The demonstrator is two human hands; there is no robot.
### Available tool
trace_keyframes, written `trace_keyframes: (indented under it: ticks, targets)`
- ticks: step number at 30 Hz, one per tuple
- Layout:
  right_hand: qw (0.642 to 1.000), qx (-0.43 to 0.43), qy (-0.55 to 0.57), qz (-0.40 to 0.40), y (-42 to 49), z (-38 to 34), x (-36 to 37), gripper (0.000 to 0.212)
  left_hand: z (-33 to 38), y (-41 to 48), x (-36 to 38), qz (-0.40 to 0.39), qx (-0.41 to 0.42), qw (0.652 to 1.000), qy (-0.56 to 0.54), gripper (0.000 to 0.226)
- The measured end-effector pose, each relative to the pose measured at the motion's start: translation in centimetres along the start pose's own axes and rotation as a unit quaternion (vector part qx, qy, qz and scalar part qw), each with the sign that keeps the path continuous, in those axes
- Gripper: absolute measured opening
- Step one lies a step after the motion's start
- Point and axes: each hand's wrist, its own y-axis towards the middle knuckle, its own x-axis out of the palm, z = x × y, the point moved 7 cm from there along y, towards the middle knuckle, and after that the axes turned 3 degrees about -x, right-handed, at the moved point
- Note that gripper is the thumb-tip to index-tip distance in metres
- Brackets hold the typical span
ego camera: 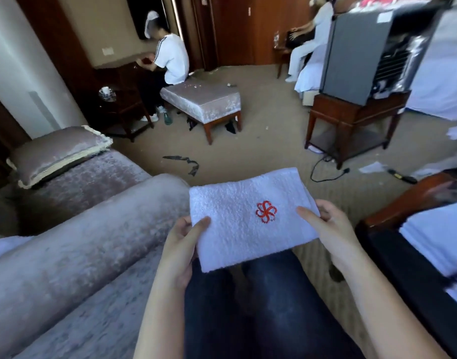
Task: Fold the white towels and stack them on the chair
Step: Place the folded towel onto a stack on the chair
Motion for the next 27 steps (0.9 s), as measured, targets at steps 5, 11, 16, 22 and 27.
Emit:
trace_keyframes:
  ticks: [5, 11, 16, 22, 27]
  targets:
    - [0.996, -0.01, -0.009, 0.084, -2.3, 0.0, -6.9, 0.023, -1.3, 0.4, 6.1, -0.076, -0.014, 0.997, 0.032, 0.038]
    - [0.98, -0.009, -0.014, 0.198, -6.9, 0.8, -15.2, 0.021, -3.6, -0.3, 14.3, -0.178, -0.037, 0.981, 0.074, 0.036]
    - [0.956, -0.008, -0.014, 0.294, -11.8, 1.2, -21.4, 0.018, -6.0, -2.1, 20.9, -0.25, -0.058, 0.961, 0.106, 0.03]
    - [0.927, 0.01, -0.016, 0.375, -17.5, 2.9, -27.0, 0.017, -9.4, -4.8, 27.6, -0.33, -0.095, 0.931, 0.123, 0.031]
    - [0.931, 0.021, -0.016, 0.363, -18.5, 3.8, -29.2, 0.027, -11.8, -5.3, 31.2, -0.348, -0.133, 0.922, 0.105, 0.019]
